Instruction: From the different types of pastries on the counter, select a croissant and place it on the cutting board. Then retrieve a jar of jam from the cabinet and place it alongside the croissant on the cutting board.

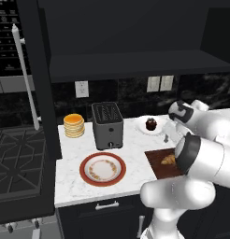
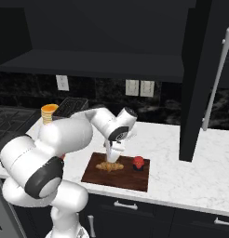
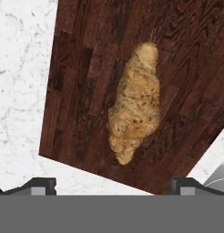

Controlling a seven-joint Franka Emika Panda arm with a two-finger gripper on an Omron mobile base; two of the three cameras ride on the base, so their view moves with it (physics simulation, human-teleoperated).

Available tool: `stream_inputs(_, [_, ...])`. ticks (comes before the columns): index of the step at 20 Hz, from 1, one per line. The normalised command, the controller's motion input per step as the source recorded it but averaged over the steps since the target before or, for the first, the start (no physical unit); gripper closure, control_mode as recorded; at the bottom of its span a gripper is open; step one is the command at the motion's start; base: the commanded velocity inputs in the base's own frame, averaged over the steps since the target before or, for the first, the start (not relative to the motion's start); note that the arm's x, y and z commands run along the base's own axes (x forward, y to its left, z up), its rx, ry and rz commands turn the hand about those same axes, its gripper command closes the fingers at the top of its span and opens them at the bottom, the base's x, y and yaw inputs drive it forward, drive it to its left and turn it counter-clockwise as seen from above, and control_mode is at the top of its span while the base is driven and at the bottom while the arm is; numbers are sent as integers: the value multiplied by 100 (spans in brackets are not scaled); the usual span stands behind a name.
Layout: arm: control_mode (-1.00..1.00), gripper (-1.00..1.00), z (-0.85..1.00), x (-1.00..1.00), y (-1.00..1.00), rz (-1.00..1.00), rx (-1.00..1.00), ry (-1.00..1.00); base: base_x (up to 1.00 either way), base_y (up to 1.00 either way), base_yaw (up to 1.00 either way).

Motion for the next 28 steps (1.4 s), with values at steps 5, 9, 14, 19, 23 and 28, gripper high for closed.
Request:
stream_inputs(5, [-100,-100,-29,-86,93,-5,-6,-3,0,0,0])
stream_inputs(9, [-100,-100,-85,-100,84,-1,-24,-23,0,0,0])
stream_inputs(14, [-100,-100,-76,-100,77,0,-27,-24,0,0,0])
stream_inputs(19, [-100,-100,-51,-100,70,0,-23,-21,0,0,0])
stream_inputs(23, [-100,-100,-47,-100,64,0,-21,-22,0,0,0])
stream_inputs(28, [-100,-100,-44,-100,56,0,-18,-20,0,0,0])
